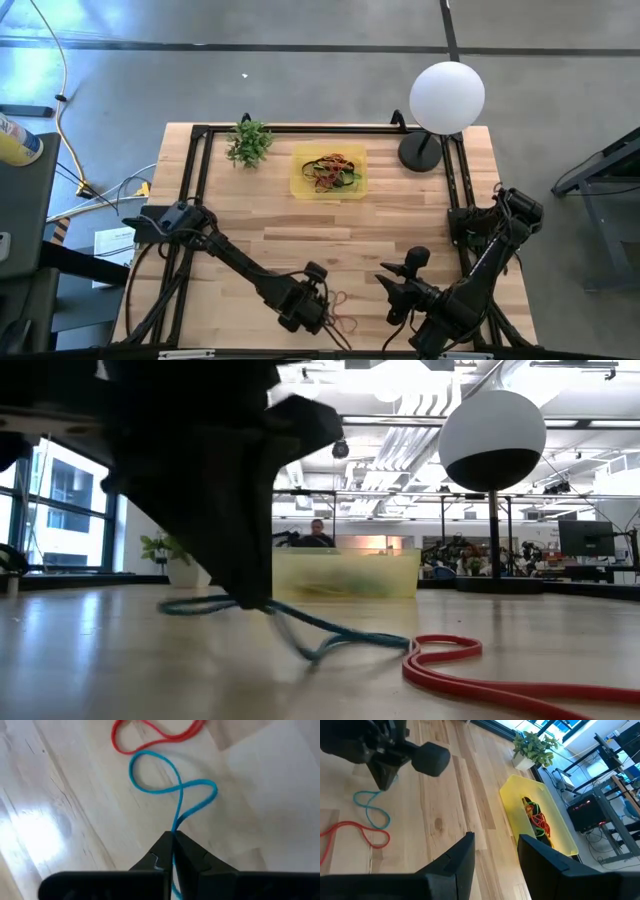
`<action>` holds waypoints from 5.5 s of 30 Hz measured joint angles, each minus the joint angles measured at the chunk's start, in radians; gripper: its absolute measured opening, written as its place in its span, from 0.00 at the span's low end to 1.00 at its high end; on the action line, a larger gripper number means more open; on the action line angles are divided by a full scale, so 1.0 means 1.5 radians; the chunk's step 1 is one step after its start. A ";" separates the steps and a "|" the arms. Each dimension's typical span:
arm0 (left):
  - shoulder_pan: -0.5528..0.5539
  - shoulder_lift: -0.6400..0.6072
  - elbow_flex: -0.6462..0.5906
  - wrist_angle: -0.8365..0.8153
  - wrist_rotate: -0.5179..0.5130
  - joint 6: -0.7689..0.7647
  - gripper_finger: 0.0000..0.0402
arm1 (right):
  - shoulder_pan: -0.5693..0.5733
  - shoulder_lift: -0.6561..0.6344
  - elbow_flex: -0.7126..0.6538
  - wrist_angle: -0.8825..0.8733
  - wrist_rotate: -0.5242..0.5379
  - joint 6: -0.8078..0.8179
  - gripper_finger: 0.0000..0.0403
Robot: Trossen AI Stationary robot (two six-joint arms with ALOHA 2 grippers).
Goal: Pick and place rubber bands into bin
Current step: Put the blue rubber band into the yellow bin, then put the red rubber band into the yellow bin
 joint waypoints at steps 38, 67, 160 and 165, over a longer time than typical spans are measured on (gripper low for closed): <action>0.107 -0.005 0.253 -0.369 -0.343 0.121 0.00 | 0.000 0.000 0.000 -0.005 -0.028 0.000 0.35; 0.413 -0.005 0.253 -0.118 -0.229 0.431 0.00 | 0.062 0.001 0.000 0.021 -0.050 0.033 0.35; -0.206 -0.461 -0.515 0.228 -0.338 -0.112 0.37 | -0.228 0.001 -0.310 0.755 -0.607 -0.343 0.35; -0.224 -0.461 -0.533 0.231 -0.369 -0.143 0.37 | -0.292 0.001 -0.310 0.742 -0.676 -0.334 0.35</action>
